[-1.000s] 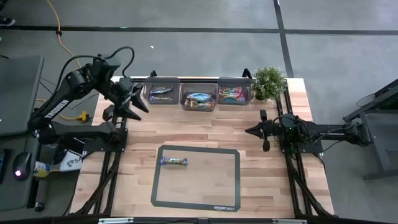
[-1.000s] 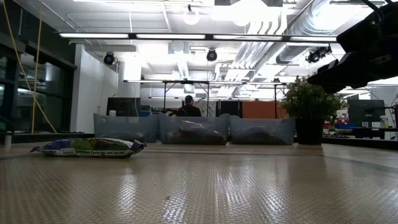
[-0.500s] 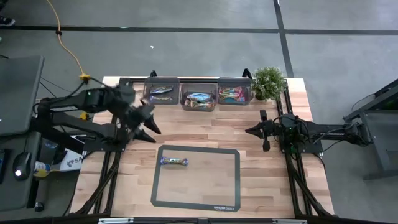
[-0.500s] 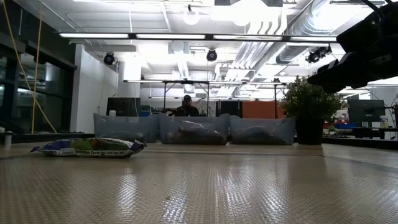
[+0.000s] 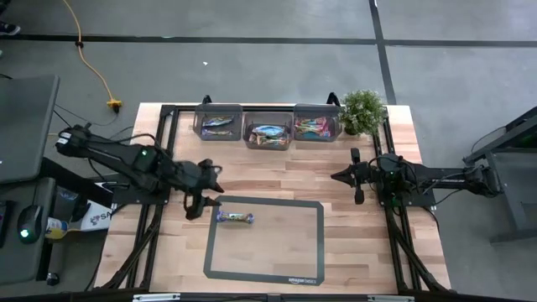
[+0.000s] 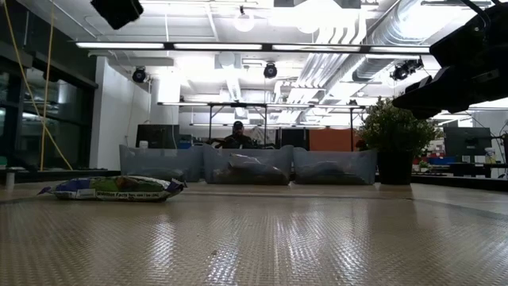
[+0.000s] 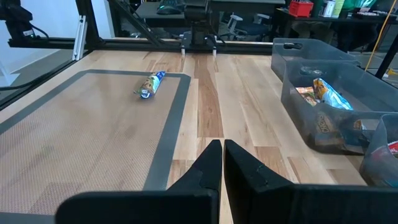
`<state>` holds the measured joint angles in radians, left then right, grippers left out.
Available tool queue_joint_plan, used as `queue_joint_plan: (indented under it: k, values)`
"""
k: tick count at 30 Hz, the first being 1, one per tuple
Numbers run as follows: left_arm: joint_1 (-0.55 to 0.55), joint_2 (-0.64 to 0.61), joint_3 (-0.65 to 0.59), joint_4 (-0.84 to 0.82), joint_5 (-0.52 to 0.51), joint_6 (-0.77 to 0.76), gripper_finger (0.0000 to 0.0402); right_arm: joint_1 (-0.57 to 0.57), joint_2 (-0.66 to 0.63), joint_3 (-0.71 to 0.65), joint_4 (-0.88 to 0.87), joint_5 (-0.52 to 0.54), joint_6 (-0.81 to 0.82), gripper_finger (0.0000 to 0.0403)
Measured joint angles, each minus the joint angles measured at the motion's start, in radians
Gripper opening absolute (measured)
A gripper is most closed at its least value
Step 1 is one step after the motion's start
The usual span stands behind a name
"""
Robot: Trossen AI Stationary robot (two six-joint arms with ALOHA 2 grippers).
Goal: Pick and place Granola Bars by type
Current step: Put the blue granola bar into the left black bin
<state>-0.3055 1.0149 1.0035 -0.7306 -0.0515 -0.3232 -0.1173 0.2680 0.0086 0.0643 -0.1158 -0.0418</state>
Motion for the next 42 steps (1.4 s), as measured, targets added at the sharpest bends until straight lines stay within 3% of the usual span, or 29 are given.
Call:
queue_joint_plan:
  k: [6, 23, 27, 36, 42]
  values:
    - [-0.051, 0.114, 0.002, -0.002, -0.046, -0.01, 0.0202, 0.0, 0.0, 0.0, 0.003, 0.0, 0.0, 0.0]
    - [-0.049, 0.444, 0.002, -0.039, -0.006, -0.021, 0.0206, 0.0, 0.0, 0.0, 0.006, 0.0, 0.0, 0.0]
    - [-0.049, 0.491, 0.002, -0.008, 0.014, -0.007, 0.0231, 0.0, 0.001, 0.0, 0.005, 0.0, 0.0, 0.0]
    - [-0.049, 0.566, 0.003, 0.049, 0.045, 0.012, 0.033, 0.0, 0.0, 0.0, 0.006, 0.0, 0.0, 0.0]
    - [-0.049, 0.624, 0.004, 0.061, 0.032, 0.012, 0.0344, 0.0, 0.0, 0.0, 0.008, 0.0, 0.0, 0.0]
